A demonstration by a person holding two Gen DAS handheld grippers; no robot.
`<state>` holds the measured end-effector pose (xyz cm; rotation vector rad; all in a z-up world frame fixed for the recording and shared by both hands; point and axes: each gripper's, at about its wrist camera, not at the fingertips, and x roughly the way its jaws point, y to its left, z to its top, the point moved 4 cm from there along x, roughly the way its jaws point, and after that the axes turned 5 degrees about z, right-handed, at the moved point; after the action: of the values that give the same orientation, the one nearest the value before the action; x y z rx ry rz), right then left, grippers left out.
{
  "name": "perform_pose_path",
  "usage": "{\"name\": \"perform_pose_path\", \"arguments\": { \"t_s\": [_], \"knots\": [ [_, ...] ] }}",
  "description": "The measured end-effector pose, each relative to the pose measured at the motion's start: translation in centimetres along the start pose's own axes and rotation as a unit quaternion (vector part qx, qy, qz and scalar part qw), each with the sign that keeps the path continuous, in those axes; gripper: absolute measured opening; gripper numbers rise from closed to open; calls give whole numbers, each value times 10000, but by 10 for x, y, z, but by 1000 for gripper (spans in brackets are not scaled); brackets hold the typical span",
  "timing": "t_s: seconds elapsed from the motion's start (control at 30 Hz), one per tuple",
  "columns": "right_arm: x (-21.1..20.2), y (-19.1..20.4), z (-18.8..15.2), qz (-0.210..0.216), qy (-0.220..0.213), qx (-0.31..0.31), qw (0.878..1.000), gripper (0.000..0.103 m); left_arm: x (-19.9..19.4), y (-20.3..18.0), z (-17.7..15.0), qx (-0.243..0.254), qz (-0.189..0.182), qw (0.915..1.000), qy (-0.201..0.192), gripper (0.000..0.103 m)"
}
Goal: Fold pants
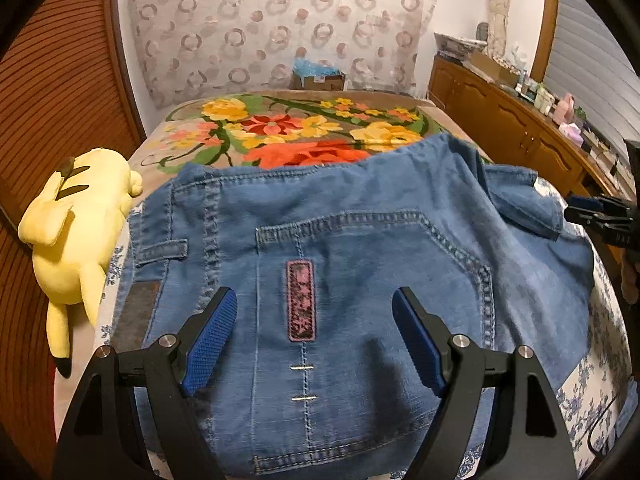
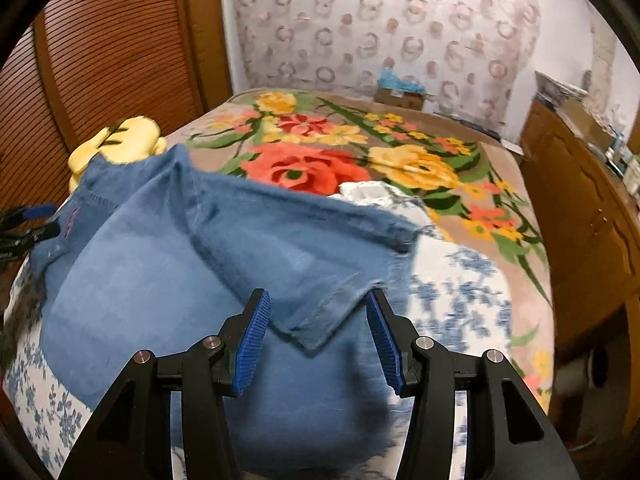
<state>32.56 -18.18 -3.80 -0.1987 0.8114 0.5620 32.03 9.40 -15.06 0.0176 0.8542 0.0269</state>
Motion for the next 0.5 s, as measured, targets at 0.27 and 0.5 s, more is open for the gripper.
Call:
{"name": "perform_pose_path", "arguments": {
  "t_s": [0.27,0.5],
  "knots": [
    [35,-6,1,-80,292,-556,9980,52,11,2,-14,4,57,9998,209,81],
    [58,-9,14,-202,582,-710,9956,15,21,4,-24,-3,69,9993,354,81]
  ]
}}
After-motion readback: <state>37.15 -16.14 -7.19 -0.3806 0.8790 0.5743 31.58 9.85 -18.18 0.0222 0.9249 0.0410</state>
